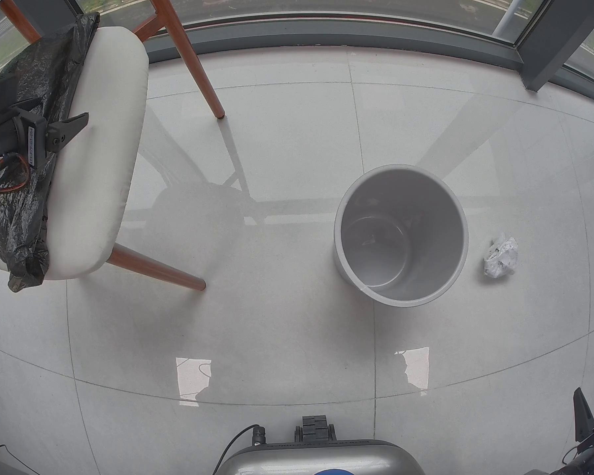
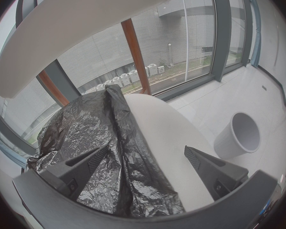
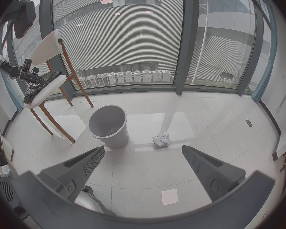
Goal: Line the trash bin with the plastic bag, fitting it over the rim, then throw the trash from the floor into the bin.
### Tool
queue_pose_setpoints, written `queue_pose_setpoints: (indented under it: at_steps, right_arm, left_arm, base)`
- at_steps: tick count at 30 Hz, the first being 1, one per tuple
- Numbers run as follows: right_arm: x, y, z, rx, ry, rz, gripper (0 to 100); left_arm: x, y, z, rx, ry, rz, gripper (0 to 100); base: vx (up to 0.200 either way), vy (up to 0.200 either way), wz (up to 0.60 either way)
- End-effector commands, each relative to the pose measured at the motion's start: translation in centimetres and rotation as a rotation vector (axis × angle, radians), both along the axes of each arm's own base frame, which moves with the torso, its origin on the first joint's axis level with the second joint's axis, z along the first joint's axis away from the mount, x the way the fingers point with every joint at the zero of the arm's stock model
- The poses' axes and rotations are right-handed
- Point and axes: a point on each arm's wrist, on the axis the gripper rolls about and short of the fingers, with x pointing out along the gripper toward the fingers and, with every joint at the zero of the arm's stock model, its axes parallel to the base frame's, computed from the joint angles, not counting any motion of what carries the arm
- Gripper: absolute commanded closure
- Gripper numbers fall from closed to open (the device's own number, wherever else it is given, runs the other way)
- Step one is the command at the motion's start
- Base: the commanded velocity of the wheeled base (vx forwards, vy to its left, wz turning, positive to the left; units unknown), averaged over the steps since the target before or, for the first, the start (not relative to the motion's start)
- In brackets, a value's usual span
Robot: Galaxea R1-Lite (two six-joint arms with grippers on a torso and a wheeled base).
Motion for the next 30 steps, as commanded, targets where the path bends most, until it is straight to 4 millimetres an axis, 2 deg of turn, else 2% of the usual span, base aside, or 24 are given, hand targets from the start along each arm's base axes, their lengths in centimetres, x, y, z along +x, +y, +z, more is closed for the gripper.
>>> queue_pose_setpoints:
  at_steps: [1, 7, 21, 30]
  right_arm:
    - [0.0, 0.0, -0.5, 0.0, 0.001, -0.001, 0]
    - [0.0, 0.0, -0.5, 0.0, 0.001, 0.001, 0]
    - [0.0, 0.0, -0.5, 0.0, 0.002, -0.001, 0]
    - [0.0, 0.0, -0.5, 0.0, 0.002, -0.001, 0]
  left_arm:
    - [1.3, 0.1, -0.5, 0.004, 0.017, 0.027, 0]
    - [1.9, 0.3, -0.8, 0.006, 0.031, 0.053, 0]
    - [1.8, 1.6, -0.5, 0.004, 0.022, 0.108, 0]
    - [1.9, 1.7, -1.3, -0.013, 0.051, 0.113, 0]
  base:
    - [0.0, 0.0, 0.0]
    - [0.0, 0.0, 0.0]
    - [0.0, 0.0, 0.0]
    - [0.0, 0.0, 0.0]
